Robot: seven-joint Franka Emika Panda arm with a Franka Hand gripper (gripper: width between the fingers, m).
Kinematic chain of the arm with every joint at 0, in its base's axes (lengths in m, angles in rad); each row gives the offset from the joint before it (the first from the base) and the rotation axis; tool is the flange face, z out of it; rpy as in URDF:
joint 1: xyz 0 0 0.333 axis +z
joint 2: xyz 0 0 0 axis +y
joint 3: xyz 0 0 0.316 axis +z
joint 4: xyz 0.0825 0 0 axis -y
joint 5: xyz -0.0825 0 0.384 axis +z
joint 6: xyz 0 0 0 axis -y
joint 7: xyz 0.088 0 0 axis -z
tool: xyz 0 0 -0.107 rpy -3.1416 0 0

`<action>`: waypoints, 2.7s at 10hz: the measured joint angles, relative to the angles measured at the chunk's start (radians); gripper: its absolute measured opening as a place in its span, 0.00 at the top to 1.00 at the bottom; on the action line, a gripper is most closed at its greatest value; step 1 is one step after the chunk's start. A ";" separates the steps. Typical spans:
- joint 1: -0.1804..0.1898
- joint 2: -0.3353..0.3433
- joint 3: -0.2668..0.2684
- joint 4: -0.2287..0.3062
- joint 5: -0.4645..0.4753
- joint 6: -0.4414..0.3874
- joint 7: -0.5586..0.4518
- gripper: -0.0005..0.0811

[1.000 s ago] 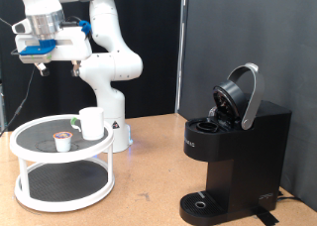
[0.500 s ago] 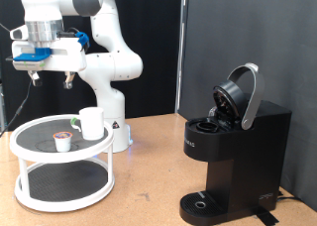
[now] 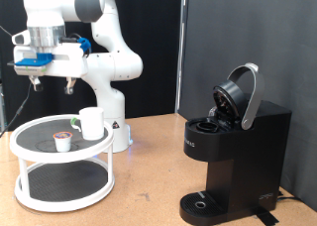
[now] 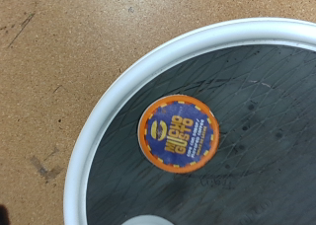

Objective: Make a cup of coffee with the keurig machine

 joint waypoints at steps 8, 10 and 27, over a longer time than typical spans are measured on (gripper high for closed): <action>-0.001 0.035 0.000 -0.105 -0.006 0.145 0.002 0.00; -0.004 0.049 -0.001 -0.125 -0.009 0.168 0.003 0.00; -0.034 0.165 -0.002 -0.206 0.018 0.358 -0.030 0.00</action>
